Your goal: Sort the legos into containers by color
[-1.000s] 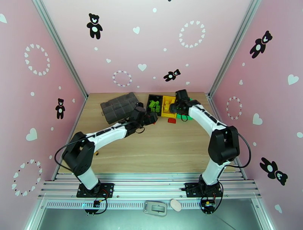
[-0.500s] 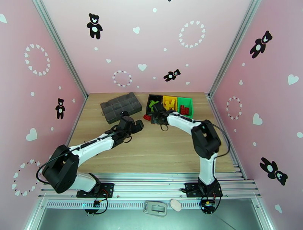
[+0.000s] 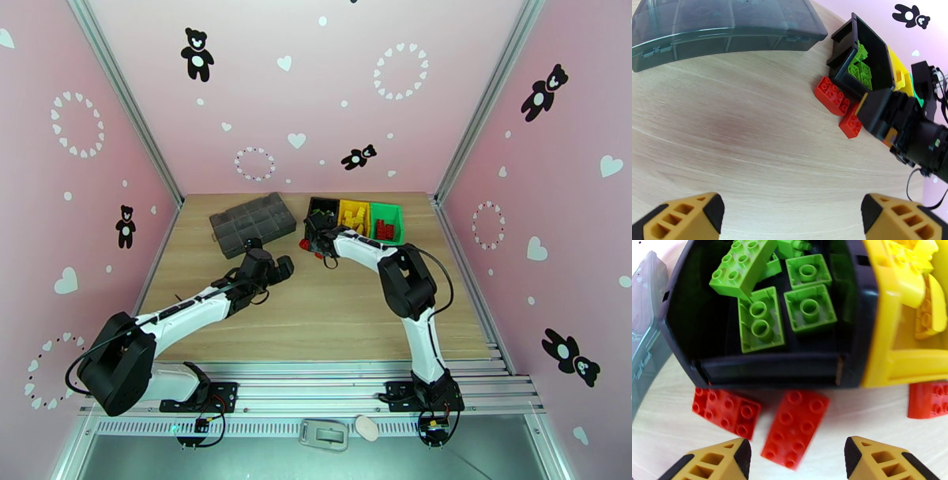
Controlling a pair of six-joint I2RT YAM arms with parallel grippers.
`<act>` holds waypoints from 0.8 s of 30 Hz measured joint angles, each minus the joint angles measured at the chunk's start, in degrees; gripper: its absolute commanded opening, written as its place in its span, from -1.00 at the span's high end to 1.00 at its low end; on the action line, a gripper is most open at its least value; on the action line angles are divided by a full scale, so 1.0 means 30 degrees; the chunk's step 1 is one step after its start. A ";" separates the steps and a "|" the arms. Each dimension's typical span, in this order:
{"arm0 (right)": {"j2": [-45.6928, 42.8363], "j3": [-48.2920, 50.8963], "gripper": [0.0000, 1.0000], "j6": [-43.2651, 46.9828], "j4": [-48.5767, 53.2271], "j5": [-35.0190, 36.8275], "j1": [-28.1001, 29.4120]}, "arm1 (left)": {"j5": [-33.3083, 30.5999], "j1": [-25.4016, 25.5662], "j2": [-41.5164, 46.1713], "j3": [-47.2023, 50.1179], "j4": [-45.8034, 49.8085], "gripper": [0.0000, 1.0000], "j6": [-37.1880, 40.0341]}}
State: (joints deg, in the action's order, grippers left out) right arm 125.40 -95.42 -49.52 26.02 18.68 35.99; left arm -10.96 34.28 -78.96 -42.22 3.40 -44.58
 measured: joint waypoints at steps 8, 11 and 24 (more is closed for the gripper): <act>0.0860 -0.0277 -0.35 -0.0437 0.0423 0.0408 0.0022 | 0.0022 -0.0015 0.0000 0.0175 -0.0408 -0.95 0.0000; 0.1275 -0.0583 -0.33 -0.0503 0.0554 0.0495 0.0022 | 0.0073 -0.0015 0.0000 0.0255 -0.0423 -0.95 0.0000; 0.1370 -0.0015 0.39 0.0058 0.0044 0.1166 0.0022 | 0.0073 -0.0015 0.0000 0.0306 -0.0423 -0.95 -0.0007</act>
State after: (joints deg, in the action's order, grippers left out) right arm 129.51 -95.46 -49.34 26.15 22.17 36.05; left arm -10.74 34.24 -78.96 -41.30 2.13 -44.60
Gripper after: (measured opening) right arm 0.364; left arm 0.975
